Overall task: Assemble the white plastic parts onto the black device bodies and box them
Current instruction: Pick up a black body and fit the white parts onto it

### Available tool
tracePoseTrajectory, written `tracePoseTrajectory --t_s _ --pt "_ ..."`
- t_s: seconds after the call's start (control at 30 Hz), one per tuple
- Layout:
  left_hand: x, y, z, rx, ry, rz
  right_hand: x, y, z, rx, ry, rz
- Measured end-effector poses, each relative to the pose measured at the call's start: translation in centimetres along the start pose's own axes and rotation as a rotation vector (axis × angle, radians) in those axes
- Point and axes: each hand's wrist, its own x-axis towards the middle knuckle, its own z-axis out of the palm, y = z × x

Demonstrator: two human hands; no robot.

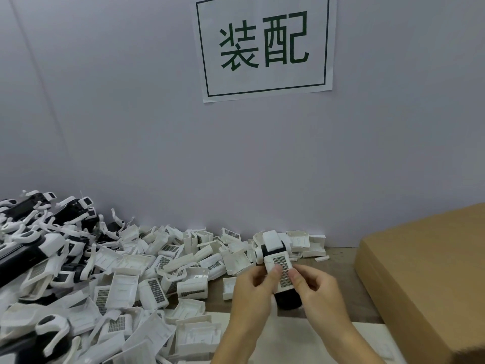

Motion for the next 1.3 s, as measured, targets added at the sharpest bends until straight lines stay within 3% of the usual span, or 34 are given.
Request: tracePoseTrajectory --t_s 0.33,0.47,0.53,0.6,0.7,0.8,0.9,0.97,1.1,1.3 --pt "-0.1 0.5 -0.1 -0.074 0.105 -0.085 -0.1 0.4 0.8 -0.111 0.010 -0.148" --pt "-0.3 0.4 -0.3 -0.091 0.191 -0.073 -0.7 0.6 1.0 -0.369 -0.032 -0.278" --pt "-0.3 0.6 -0.3 -0.151 0.204 -0.099 -0.9 0.8 1.1 -0.531 -0.142 -0.260" --pt "-0.2 1.0 -0.1 -0.269 0.142 -0.179 -0.6 1.0 1.0 -0.672 -0.139 -0.203" --pt "-0.3 1.4 0.2 -0.292 0.046 -0.152 -0.3 0.6 0.2 -0.555 0.078 -0.160" --pt "0.2 1.2 0.0 -0.076 0.199 0.009 0.4 0.5 -1.5 -0.236 0.199 0.110" --pt "0.2 1.5 -0.7 -0.062 0.255 -0.002 1.0 0.3 -2.5 0.377 0.056 0.365" --pt "0.0 1.6 -0.9 -0.179 0.179 -0.085 0.8 -0.3 -2.8 0.570 -0.089 0.398" --pt "-0.1 1.7 -0.9 -0.392 0.002 -0.164 -0.2 -0.7 -2.2 0.357 -0.404 0.391" --pt "0.2 0.8 -1.6 -0.346 -0.015 -0.176 -0.7 -2.2 -2.3 -0.032 -0.522 0.435"
